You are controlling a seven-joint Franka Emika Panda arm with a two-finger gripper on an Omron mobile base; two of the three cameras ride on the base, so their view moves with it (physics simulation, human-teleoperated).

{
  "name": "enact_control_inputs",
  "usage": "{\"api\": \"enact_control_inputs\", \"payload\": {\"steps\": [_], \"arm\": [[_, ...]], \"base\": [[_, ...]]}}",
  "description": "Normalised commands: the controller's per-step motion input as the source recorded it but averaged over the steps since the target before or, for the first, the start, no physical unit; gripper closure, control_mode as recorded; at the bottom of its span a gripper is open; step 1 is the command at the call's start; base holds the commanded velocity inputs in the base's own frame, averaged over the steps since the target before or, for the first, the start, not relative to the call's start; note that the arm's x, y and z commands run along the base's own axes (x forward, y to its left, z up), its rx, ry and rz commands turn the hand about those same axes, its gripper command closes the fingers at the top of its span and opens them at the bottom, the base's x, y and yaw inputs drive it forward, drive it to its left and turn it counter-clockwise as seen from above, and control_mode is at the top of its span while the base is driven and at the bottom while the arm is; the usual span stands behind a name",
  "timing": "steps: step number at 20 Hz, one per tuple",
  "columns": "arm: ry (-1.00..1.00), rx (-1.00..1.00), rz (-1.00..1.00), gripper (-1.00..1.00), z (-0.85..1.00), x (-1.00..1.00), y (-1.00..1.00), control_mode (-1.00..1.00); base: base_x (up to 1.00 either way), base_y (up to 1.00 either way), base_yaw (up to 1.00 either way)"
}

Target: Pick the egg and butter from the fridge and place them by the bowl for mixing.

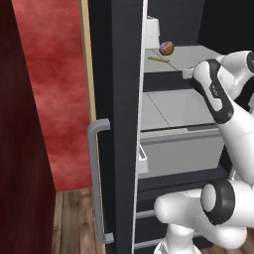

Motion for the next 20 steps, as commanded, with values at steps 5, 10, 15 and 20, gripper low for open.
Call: {"api": "enact_control_inputs", "payload": {"steps": [5, 10, 15, 20], "arm": [[0.13, -0.01, 0.00, 1.00, -0.05, -0.71, 0.00, -1.00], [0.05, 0.00, -0.03, 1.00, -0.26, -0.73, 0.02, -1.00], [0.09, 0.00, -0.05, 1.00, -0.29, -0.59, 0.02, -1.00], [0.03, -0.01, -0.06, 1.00, -0.36, -0.48, 0.11, -1.00]], "base": [[0.00, 0.00, 0.00], [0.00, 0.00, 0.00], [0.00, 0.00, 0.00], [0.00, 0.00, 0.00]]}}
